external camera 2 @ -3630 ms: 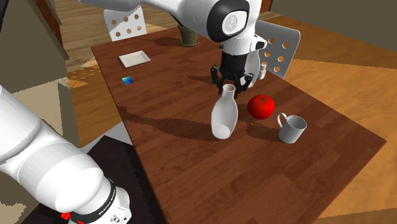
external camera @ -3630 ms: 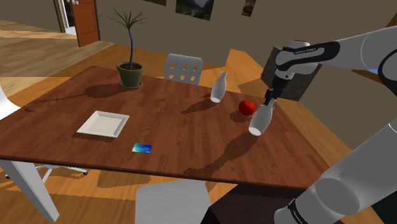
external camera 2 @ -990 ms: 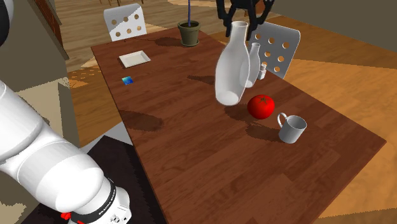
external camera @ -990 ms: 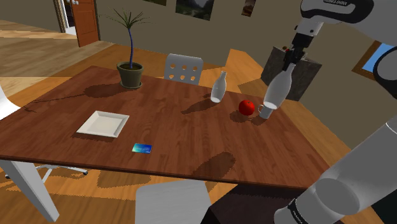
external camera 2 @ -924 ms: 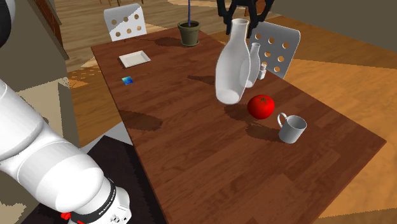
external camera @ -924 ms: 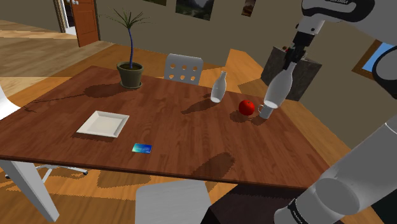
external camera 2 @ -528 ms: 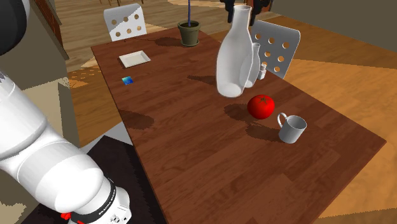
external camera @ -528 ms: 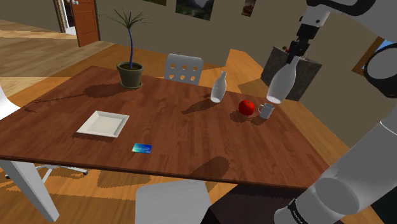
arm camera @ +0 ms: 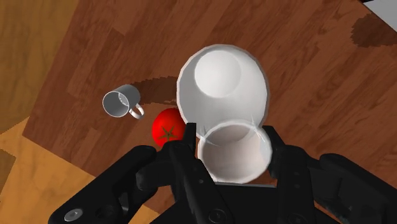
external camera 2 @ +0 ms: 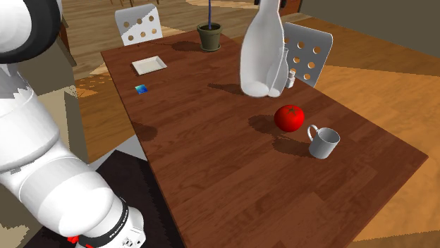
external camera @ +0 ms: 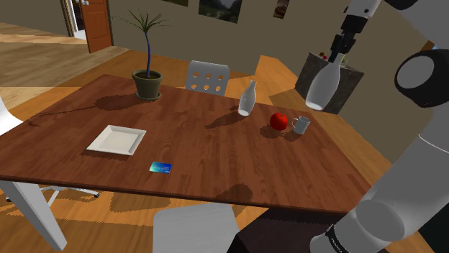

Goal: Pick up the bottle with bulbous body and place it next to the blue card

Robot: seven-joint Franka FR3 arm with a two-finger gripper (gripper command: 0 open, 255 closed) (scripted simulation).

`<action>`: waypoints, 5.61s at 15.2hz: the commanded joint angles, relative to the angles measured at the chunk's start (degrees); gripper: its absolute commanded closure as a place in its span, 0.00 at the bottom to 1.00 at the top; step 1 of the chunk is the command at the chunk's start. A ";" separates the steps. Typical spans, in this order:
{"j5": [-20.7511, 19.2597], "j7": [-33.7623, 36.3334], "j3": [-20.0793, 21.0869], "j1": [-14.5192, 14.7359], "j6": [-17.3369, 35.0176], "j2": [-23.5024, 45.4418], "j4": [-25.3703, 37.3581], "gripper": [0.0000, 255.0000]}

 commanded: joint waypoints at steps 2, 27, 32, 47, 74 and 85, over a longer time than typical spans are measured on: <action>1.22 -0.69 -0.45 -0.91 -3.12 2.32 5.20 1.00; -3.49 37.54 21.28 16.96 19.59 -17.68 -36.92 1.00; -2.59 43.79 25.07 19.49 23.06 -15.94 -38.74 1.00; -2.55 61.59 34.79 27.53 31.47 -2.41 -33.68 1.00; -5.08 69.96 37.75 32.28 41.42 9.52 -31.97 0.00; -4.80 69.75 37.87 32.33 34.49 8.52 -26.01 0.00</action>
